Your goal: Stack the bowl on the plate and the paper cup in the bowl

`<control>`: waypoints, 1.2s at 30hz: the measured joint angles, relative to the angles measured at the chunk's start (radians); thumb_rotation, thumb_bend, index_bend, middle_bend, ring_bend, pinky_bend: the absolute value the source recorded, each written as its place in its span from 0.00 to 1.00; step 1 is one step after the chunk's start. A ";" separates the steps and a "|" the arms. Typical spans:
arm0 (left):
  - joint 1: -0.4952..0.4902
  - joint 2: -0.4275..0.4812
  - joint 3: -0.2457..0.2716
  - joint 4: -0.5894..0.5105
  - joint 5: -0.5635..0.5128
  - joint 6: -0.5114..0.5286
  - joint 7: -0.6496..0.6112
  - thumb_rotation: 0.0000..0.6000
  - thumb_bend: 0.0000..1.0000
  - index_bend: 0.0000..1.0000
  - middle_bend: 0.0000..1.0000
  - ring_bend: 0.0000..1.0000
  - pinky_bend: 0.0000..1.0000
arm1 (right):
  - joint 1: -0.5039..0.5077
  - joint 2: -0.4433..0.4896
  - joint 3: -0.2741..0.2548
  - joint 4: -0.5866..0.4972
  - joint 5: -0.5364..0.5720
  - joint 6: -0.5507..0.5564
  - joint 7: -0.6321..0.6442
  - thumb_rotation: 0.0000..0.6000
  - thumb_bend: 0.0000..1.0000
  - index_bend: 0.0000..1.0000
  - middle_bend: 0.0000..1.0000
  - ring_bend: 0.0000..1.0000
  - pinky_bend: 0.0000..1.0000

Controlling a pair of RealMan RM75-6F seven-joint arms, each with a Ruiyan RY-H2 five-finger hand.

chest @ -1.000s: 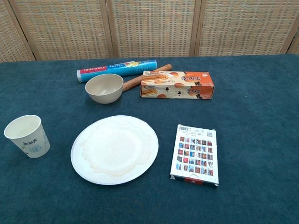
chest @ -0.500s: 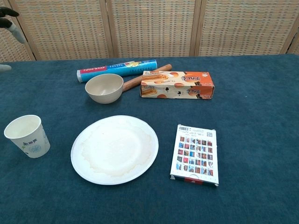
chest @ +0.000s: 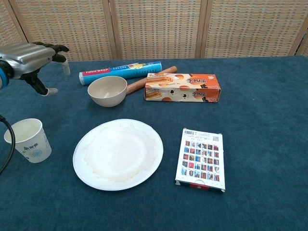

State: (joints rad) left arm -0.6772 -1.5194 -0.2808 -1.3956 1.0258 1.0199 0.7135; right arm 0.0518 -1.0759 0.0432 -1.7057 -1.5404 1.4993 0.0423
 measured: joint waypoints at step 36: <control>-0.184 -0.233 0.037 0.282 -0.128 -0.076 0.062 1.00 0.36 0.43 0.06 0.00 0.00 | 0.005 0.011 0.017 0.043 0.045 -0.026 0.102 1.00 0.15 0.00 0.00 0.00 0.00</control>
State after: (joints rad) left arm -0.8610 -1.7522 -0.2442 -1.1135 0.8978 0.9437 0.7751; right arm 0.0570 -1.0648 0.0602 -1.6628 -1.4951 1.4734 0.1439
